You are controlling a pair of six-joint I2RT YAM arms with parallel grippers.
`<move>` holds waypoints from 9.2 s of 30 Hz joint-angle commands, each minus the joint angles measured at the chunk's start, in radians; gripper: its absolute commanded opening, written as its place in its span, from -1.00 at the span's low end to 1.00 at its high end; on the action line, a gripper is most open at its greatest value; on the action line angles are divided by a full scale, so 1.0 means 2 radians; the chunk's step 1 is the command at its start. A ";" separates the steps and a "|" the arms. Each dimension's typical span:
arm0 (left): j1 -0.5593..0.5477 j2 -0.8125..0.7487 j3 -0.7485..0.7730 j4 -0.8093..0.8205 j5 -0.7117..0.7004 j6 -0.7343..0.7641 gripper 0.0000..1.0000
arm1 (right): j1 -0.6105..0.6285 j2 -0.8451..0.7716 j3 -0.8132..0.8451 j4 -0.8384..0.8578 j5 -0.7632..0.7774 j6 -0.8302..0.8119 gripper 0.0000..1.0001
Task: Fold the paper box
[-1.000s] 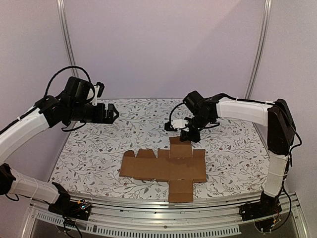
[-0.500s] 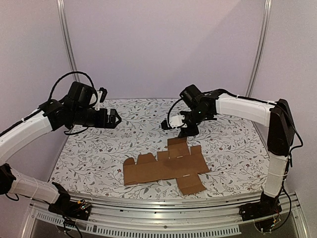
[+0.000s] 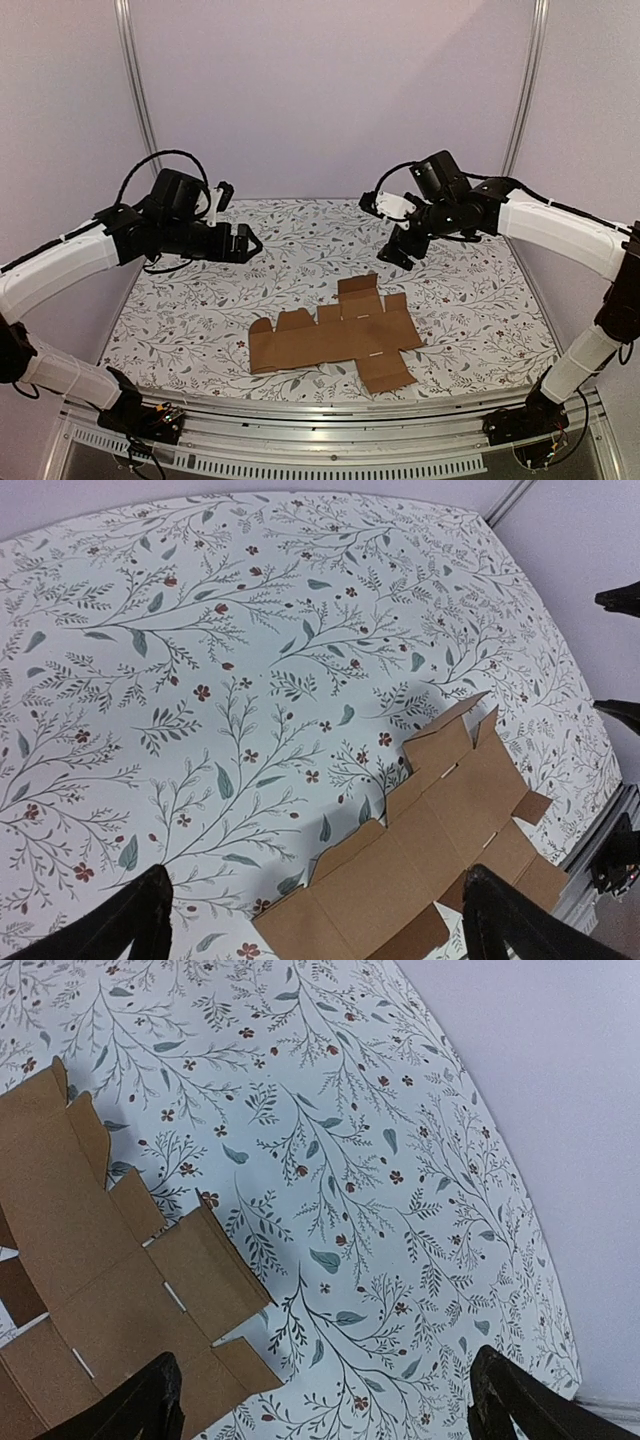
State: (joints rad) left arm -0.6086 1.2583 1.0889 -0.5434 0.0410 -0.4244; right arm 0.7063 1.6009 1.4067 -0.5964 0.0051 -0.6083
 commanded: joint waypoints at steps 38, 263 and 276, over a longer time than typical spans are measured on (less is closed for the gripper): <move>-0.134 0.545 0.521 -0.176 0.056 0.246 0.14 | -0.102 -0.216 -0.216 -0.056 -0.038 0.509 0.98; -0.055 0.304 0.178 0.200 0.222 -0.061 -1.00 | 0.040 0.056 0.021 0.030 -0.063 0.136 -1.00; -0.056 0.268 0.171 0.059 0.104 -0.009 -1.00 | -0.017 0.091 0.061 -0.026 -0.111 0.219 -1.00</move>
State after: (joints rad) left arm -0.7090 1.8381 1.4483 -0.3317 0.3428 -0.4786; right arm 0.7029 1.7481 1.4910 -0.6052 -0.1570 -0.2493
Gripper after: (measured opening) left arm 0.004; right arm 0.006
